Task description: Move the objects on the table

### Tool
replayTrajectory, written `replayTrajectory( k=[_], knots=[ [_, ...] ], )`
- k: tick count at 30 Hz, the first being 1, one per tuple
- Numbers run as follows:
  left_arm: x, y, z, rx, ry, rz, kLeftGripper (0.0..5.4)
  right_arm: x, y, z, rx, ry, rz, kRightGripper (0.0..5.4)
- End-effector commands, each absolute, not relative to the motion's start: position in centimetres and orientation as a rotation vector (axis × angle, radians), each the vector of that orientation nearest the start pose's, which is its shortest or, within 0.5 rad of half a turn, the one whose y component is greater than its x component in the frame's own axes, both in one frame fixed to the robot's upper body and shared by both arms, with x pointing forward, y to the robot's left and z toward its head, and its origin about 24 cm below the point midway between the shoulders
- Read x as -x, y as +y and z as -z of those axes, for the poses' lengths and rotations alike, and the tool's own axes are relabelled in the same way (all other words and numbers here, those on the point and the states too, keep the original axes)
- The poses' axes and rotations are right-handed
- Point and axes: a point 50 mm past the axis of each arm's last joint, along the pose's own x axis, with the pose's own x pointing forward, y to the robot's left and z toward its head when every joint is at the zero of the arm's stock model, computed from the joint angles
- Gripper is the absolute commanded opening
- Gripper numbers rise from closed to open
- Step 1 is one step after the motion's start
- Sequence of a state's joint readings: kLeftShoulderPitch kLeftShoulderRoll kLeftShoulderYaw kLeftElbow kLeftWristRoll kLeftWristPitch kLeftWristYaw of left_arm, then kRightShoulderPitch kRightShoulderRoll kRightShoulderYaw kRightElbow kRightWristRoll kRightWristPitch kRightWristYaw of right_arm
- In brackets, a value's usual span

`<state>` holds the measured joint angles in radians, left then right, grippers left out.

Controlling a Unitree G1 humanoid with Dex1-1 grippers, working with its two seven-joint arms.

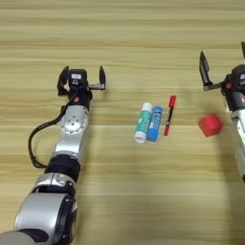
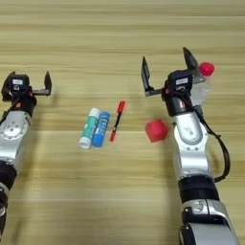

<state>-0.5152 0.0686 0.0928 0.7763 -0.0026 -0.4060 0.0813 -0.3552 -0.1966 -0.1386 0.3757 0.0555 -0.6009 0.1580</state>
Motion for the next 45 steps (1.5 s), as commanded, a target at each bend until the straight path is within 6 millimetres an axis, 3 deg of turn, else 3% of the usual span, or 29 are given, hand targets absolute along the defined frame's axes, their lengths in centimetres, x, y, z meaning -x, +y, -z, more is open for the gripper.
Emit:
replayTrajectory(
  k=[1,12,21,45],
  knots=[
    [-34.1,15.2,-5.3,-0.058,-0.146,-0.046,5.4,-30.2,-21.1,-12.9,0.167,-0.648,0.049,5.36],
    [-34.1,15.2,-5.3,-0.058,-0.146,-0.046,5.4,-30.9,-23.7,-12.4,0.169,-0.571,0.241,5.36],
    [-34.1,15.2,-5.3,-0.058,-0.143,-0.043,5.4,-32.2,-24.3,-10.6,0.088,-0.394,0.225,5.36],
    [-34.2,15.2,-5.2,-0.059,-0.143,-0.044,5.4,-33.0,-25.1,-8.8,0.042,-0.231,0.246,5.36]
  ],
)
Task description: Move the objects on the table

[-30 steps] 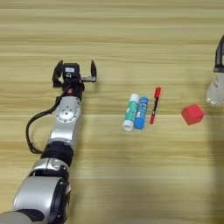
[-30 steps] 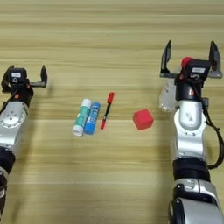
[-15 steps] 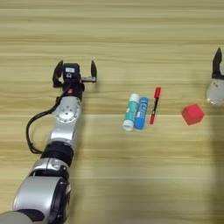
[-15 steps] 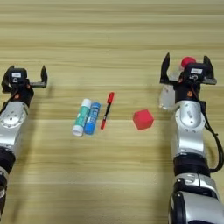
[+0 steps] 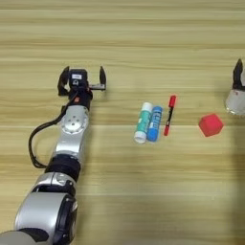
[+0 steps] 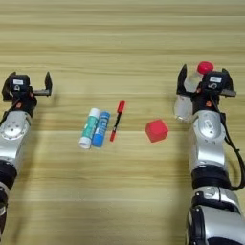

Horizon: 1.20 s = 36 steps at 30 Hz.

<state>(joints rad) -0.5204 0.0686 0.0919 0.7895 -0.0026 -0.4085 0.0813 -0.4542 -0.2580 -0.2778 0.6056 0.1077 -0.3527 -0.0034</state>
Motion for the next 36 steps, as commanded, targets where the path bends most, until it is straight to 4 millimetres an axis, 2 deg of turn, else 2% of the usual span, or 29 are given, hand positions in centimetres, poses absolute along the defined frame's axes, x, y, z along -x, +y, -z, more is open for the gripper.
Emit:
replayTrajectory(
  k=[1,7,16,21,29,36],
  knots=[
    [-34.2,15.2,-5.2,-0.059,-0.143,-0.044,5.4,-33.0,-25.1,-8.8,0.043,-0.228,0.245,5.36],
    [-34.2,15.2,-5.2,-0.06,-0.143,-0.044,5.4,-33.2,-24.8,-8.0,0.04,-0.173,0.223,5.04],
    [-34.2,15.2,-5.2,-0.06,-0.143,-0.044,5.4,-33.4,-24.6,-7.4,0.008,-0.124,0.195,3.92],
    [-34.2,15.2,-5.3,-0.06,-0.143,-0.045,5.4,-33.4,-24.5,-7.4,0.0,-0.118,0.185,3.47],
    [-34.2,15.2,-5.3,-0.063,-0.144,-0.037,5.4,-33.4,-24.4,-7.5,-0.007,-0.128,0.173,3.25],
    [-34.0,13.7,-5.1,-0.099,-0.15,0.054,5.4,-33.3,-24.0,-8.3,0.0,-0.184,0.148,3.25]
  ],
)
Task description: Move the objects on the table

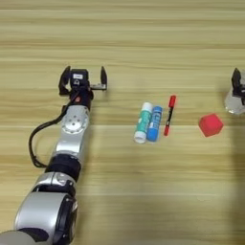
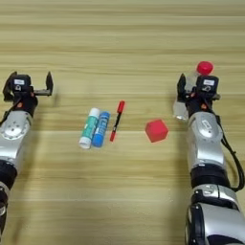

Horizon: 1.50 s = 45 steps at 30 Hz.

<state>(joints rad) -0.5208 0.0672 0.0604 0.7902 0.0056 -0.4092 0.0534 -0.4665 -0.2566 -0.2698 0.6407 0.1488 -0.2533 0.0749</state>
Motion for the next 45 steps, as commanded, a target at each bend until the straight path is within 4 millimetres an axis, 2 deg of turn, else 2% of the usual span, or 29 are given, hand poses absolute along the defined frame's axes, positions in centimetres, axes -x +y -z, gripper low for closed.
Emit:
replayTrajectory(
  k=[1,5,13,21,31,40,45],
  knots=[
    [-34.0,13.6,-5.3,-0.103,-0.162,0.063,5.4,-33.3,-23.9,-8.5,0.0,-0.191,0.141,3.25],
    [-33.9,12.6,-5.4,-0.089,-0.165,0.139,5.4,-33.3,-23.2,-9.1,-0.009,-0.218,0.099,3.23],
    [-32.9,10.2,-5.9,-0.133,-0.226,0.328,5.4,-31.9,-21.1,-12.4,-0.011,-0.349,-0.013,3.23],
    [-31.7,8.2,-6.5,-0.159,-0.287,0.498,5.4,-30.7,-18.7,-14.6,-0.032,-0.405,-0.121,3.23],
    [-28.9,5.3,-6.5,-0.136,-0.339,0.788,5.4,-29.1,-14.5,-14.2,-0.075,-0.33,-0.361,3.23],
    [-26.3,3.5,-6.6,-0.108,-0.367,0.983,5.4,-28.3,-12.2,-13.2,-0.055,-0.284,-0.483,3.23],
    [-25.9,3.2,-6.3,-0.11,-0.351,1.007,5.4,-27.7,-11.3,-13.0,-0.057,-0.285,-0.533,3.23]
  ],
)
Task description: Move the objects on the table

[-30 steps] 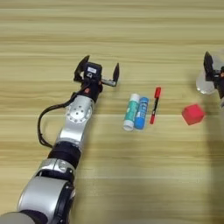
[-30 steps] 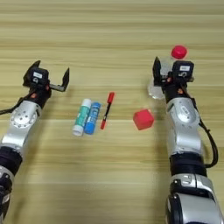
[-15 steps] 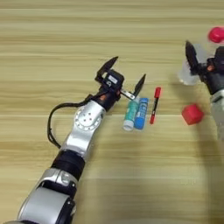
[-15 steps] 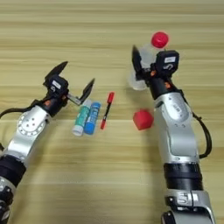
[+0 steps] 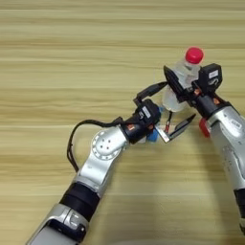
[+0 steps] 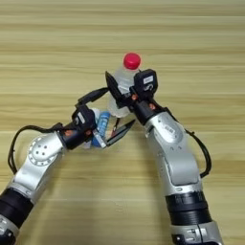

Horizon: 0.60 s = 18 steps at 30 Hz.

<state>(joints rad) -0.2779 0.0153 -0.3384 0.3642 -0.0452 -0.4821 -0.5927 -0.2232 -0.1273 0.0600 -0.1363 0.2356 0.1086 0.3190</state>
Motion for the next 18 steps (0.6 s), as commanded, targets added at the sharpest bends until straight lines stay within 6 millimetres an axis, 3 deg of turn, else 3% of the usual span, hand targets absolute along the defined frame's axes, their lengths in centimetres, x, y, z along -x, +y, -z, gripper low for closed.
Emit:
replayTrajectory(
  k=[1,11,18],
  knots=[
    [-26.0,3.2,-6.3,-0.109,-0.35,1.006,5.4,-27.5,-11.0,-12.9,-0.057,-0.283,-0.545,3.23],
    [-26.4,3.5,-6.2,-0.112,-0.341,0.975,5.4,-26.8,-11.0,-13.5,-0.058,-0.318,-0.569,3.23],
    [-26.7,3.6,-5.8,-0.123,-0.32,0.957,5.4,-25.4,-9.5,-13.5,-0.085,-0.317,-0.677,3.23]
  ],
)
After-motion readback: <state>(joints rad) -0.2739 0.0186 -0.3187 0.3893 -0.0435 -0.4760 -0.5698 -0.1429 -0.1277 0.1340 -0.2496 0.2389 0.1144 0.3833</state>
